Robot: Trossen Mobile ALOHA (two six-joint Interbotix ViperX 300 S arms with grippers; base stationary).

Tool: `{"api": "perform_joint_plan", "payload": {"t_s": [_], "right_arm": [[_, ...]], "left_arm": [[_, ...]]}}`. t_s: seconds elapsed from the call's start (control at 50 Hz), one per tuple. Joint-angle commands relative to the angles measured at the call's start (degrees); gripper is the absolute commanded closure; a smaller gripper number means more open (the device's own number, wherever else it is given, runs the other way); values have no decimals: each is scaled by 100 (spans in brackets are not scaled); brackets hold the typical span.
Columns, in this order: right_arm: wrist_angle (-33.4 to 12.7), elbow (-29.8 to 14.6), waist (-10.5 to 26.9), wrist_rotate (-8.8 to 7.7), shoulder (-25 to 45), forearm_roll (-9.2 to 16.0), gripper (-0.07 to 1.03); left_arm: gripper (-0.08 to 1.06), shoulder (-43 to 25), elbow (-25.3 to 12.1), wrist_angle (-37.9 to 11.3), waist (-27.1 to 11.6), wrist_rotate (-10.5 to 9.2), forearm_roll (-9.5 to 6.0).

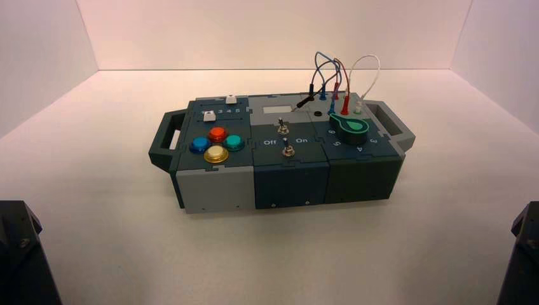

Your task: Move the top slider to position 2.

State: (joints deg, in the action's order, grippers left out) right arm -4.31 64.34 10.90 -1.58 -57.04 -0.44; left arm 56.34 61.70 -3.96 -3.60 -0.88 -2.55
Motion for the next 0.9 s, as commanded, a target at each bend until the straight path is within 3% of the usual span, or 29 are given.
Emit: {"api": "perform_joint_plan", "payload": {"t_s": [0.02,0.9], "right_arm": [[0,-97,-35,0,26,0,98],[-149,-167,-35,44,70,35,98]], "left_arm": [[101,-26,-79,35,18,0,-9],[101,-114,-114,-97,-9,0,0]]}}
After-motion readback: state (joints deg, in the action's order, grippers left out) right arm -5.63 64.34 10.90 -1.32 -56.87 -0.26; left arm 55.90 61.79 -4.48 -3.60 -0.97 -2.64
